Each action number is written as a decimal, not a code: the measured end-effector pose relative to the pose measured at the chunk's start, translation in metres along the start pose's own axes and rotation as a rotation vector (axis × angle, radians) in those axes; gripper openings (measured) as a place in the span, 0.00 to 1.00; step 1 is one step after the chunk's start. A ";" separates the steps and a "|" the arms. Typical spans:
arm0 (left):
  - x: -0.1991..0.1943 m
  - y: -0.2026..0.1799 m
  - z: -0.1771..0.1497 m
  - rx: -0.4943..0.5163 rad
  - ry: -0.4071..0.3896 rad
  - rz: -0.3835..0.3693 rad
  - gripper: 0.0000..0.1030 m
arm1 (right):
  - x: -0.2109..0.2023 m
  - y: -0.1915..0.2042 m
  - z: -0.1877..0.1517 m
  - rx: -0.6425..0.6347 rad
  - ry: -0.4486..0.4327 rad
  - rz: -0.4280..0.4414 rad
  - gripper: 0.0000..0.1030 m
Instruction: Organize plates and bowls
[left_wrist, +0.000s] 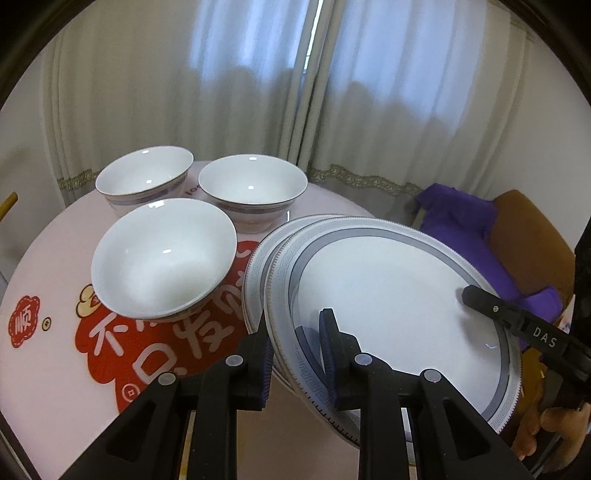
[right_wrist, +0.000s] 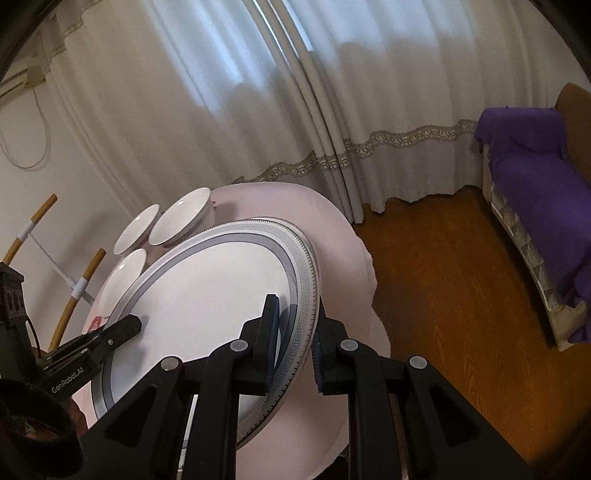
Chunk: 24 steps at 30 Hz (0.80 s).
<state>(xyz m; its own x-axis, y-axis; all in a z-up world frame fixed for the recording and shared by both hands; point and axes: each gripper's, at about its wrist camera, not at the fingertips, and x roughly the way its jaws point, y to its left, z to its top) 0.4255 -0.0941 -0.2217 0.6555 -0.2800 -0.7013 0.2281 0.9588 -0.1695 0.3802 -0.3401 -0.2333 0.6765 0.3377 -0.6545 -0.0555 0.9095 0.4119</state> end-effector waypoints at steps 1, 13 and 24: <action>0.004 0.001 0.001 -0.004 0.004 0.002 0.19 | 0.002 0.000 0.001 -0.002 0.001 -0.004 0.15; 0.022 -0.001 0.006 -0.035 0.026 0.022 0.19 | 0.023 -0.006 0.003 -0.003 0.006 -0.041 0.17; 0.016 -0.001 0.003 -0.051 0.004 0.042 0.19 | 0.036 0.001 0.000 -0.024 -0.006 -0.076 0.21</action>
<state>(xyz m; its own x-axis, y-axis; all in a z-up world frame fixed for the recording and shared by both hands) 0.4378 -0.0999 -0.2309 0.6612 -0.2394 -0.7110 0.1631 0.9709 -0.1752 0.4040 -0.3270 -0.2563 0.6834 0.2661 -0.6798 -0.0214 0.9381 0.3457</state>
